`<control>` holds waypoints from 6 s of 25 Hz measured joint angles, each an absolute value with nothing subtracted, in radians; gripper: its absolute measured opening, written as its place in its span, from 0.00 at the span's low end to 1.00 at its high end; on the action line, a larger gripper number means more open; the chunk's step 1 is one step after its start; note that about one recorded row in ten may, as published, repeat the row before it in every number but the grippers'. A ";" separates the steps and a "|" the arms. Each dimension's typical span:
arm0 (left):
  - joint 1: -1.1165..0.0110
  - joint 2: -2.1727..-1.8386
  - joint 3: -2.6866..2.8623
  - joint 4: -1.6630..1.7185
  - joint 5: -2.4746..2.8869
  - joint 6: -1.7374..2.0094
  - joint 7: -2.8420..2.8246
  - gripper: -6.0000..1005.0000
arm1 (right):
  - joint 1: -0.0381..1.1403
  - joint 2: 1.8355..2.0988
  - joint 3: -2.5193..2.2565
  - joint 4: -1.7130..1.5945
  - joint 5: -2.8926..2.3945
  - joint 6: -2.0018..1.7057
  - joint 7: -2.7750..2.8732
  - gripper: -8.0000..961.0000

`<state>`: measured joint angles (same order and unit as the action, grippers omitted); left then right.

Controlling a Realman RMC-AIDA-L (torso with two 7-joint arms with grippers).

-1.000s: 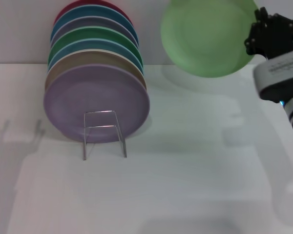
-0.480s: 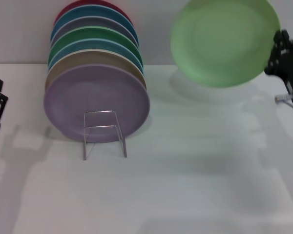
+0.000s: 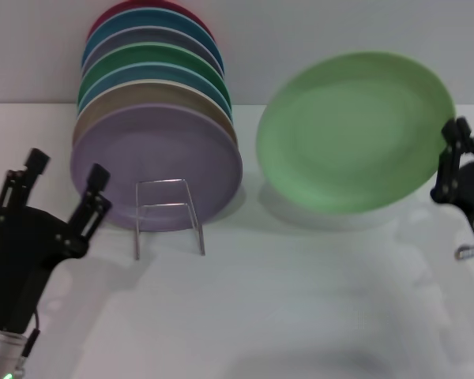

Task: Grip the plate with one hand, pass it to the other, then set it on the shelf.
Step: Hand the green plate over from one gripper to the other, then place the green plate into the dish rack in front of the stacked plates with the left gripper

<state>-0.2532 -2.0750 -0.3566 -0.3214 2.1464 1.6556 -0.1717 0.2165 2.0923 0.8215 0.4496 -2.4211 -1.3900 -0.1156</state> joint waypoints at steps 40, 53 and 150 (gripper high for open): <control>-0.279 -2.077 -0.244 -0.376 2.146 1.458 -0.051 0.77 | 0.134 2.092 0.297 0.783 -2.101 -1.438 -1.001 0.02; -0.279 -2.077 -0.244 -0.377 2.146 1.448 -0.051 0.77 | 0.135 2.092 0.263 0.805 -2.081 -1.442 -1.066 0.04; -0.246 -2.068 -0.347 -0.359 2.137 1.628 -0.022 0.04 | 0.147 2.082 0.155 0.794 -2.036 -1.552 -1.019 0.29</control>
